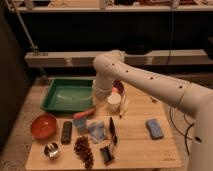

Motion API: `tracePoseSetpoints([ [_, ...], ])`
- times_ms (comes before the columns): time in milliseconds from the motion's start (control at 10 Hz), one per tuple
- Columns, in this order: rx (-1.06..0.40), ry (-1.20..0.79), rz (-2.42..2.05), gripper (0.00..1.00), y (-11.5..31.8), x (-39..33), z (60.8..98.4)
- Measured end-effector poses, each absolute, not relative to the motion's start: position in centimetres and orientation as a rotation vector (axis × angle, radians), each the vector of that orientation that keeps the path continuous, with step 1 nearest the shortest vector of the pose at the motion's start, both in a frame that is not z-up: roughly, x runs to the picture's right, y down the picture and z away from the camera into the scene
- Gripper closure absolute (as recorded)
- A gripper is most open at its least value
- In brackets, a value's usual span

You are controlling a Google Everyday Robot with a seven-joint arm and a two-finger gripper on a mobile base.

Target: Place pepper in plastic cup

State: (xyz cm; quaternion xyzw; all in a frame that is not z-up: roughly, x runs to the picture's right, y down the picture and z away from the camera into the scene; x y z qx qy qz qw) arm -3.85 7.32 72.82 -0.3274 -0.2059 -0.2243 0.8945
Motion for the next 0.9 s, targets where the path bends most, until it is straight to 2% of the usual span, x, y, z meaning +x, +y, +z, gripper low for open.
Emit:
tracePoseSetpoints([
  [900, -0.702, -0.301, -0.51, 1.0, 8.6, -5.7, 76.1],
])
